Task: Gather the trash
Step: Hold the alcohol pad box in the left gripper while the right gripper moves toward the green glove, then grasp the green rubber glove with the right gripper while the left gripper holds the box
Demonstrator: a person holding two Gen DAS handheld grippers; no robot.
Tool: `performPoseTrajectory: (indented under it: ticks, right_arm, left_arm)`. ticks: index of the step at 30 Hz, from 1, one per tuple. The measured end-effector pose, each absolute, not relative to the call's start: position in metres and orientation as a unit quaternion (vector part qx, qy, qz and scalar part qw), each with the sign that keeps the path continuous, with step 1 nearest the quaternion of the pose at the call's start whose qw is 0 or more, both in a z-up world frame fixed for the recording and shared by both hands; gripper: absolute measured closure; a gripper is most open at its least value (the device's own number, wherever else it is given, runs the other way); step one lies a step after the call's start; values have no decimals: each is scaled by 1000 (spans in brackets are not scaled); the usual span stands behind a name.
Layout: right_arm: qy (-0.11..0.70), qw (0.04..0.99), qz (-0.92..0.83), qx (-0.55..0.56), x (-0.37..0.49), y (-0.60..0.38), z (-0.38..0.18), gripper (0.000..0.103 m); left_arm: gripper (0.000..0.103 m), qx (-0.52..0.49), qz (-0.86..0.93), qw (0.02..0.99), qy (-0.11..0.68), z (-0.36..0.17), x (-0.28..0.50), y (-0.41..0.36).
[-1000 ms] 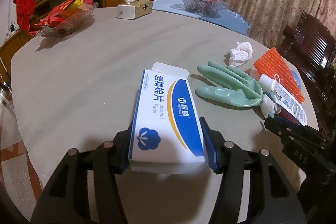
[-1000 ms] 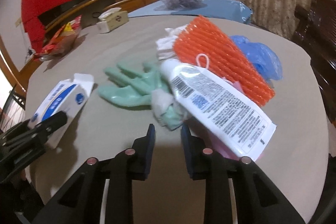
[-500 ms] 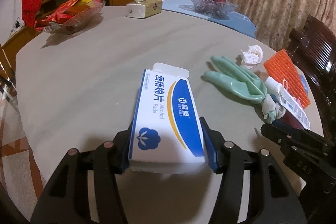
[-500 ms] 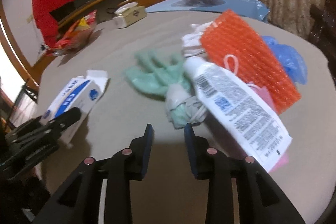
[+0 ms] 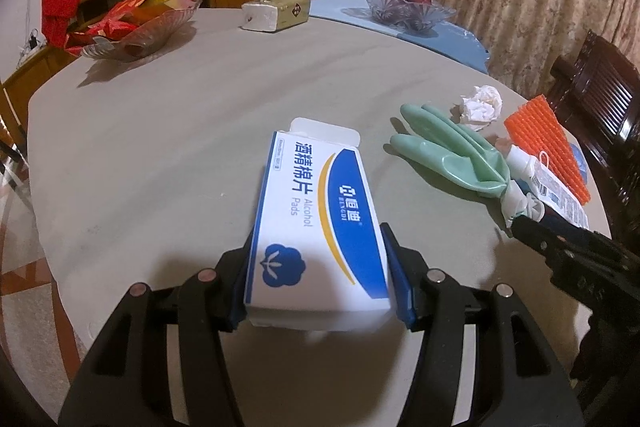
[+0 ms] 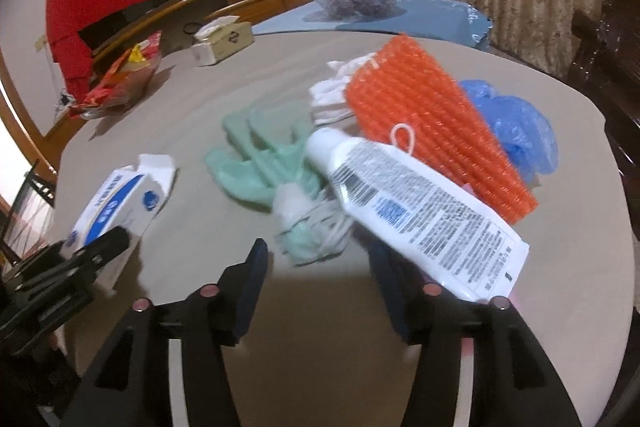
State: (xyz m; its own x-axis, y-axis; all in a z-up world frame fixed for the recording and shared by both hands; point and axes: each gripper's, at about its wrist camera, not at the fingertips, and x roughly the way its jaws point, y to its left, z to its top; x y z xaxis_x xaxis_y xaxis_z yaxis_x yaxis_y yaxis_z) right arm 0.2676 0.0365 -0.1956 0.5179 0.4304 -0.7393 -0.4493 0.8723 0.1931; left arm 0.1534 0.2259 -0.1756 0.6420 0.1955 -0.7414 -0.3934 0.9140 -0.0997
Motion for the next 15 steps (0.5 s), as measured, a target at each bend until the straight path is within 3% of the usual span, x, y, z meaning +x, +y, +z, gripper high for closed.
performPoseTrajectory:
  ticks: [11,15]
  right_arm:
    - [409,864,292,-12,256,48,-187,42]
    - [420,857,299,-3,259,52,-190,47]
  left_arm:
    - [49,-130,167,896,391,-177,155,229]
    - [49,-130,170,896,390,-177,156,231]
